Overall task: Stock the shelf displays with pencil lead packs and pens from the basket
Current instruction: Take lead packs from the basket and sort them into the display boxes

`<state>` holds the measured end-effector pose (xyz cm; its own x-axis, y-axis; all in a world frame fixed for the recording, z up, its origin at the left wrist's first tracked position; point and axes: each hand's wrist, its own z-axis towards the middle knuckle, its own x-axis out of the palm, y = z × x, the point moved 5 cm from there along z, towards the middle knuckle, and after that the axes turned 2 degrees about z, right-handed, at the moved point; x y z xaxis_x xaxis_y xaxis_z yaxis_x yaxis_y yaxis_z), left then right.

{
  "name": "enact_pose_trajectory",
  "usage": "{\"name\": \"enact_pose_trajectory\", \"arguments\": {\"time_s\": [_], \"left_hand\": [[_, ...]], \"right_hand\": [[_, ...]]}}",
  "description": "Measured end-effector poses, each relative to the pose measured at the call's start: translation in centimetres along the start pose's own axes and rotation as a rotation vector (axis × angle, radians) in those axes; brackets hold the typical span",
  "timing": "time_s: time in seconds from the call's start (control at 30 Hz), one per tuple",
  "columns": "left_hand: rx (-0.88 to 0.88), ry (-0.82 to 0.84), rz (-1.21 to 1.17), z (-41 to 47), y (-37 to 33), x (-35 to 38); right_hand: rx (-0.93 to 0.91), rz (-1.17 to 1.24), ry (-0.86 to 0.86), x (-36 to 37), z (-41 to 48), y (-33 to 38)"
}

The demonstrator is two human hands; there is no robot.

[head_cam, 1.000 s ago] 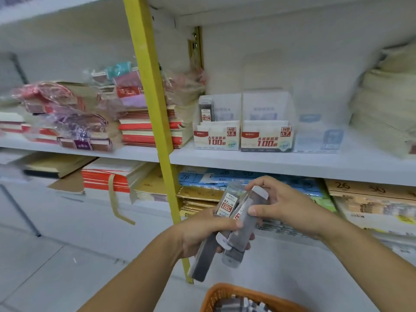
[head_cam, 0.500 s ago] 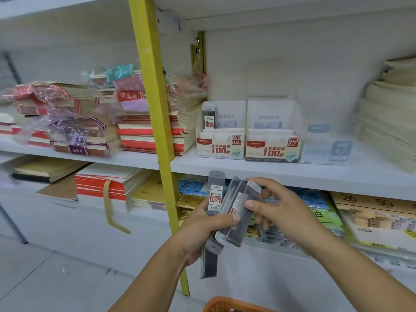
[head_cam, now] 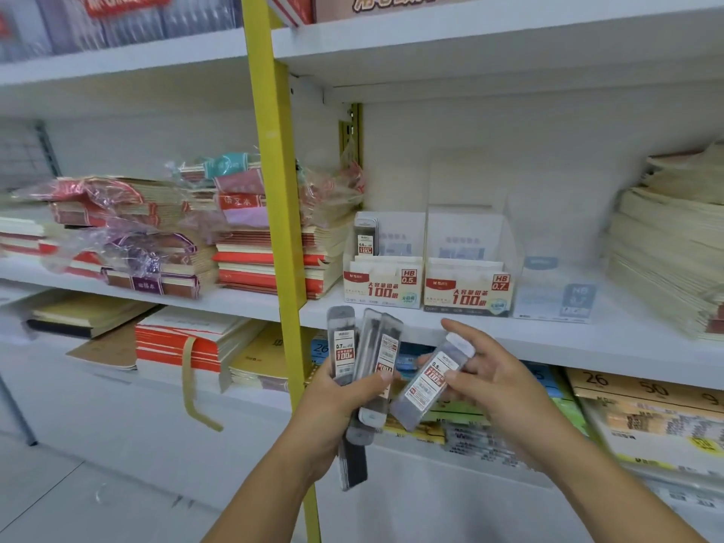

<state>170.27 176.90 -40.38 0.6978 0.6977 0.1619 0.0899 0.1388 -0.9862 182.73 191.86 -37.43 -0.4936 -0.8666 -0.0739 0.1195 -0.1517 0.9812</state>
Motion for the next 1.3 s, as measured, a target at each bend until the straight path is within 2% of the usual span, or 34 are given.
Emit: {"name": "enact_pose_trajectory", "arguments": {"time_s": [0.2,0.3,0.47,0.6,0.77,0.9,1.0,1.17,1.23,1.3], "left_hand": [[0.021,-0.034,0.004,-0.2,-0.8,0.4],[0.037,-0.058,-0.016,-0.1,-1.5,0.3],[0.103,-0.114,-0.080,1.8,-4.3,-0.9],[0.166,-0.150,-0.032,3.7,-6.3,-1.8],[0.172,-0.245,-0.016,5.5,-5.7,-3.4],[0.162,-0.241,-0.013,6.5,-5.9,-4.4],[0.171,-0.192,0.008,7.0,-6.2,-4.7],[0.189,-0.149,-0.022,7.6,-5.9,-4.8],[0.195,-0.119,-0.065,7.5,-5.9,-4.7],[0.200,-0.074,-0.109,7.3,-6.0,-4.3]], "right_hand": [[-0.082,0.061,-0.076,-0.2,-0.3,1.1],[-0.156,0.034,-0.169,-0.7,-0.4,2.5],[-0.447,-0.153,-0.308,-2.6,2.3,10.8],[-0.611,-0.442,-0.354,-1.8,7.6,16.3],[-0.627,-0.918,-0.253,1.3,14.8,16.5],[-0.527,-1.062,-0.178,2.2,18.6,14.7],[-0.428,-1.146,-0.171,2.0,20.5,14.0],[-0.472,-1.490,-0.266,2.0,20.7,14.1],[-0.541,-1.469,-0.316,2.3,19.2,14.7],[-0.595,-1.185,-0.279,3.0,16.6,14.9]]}}
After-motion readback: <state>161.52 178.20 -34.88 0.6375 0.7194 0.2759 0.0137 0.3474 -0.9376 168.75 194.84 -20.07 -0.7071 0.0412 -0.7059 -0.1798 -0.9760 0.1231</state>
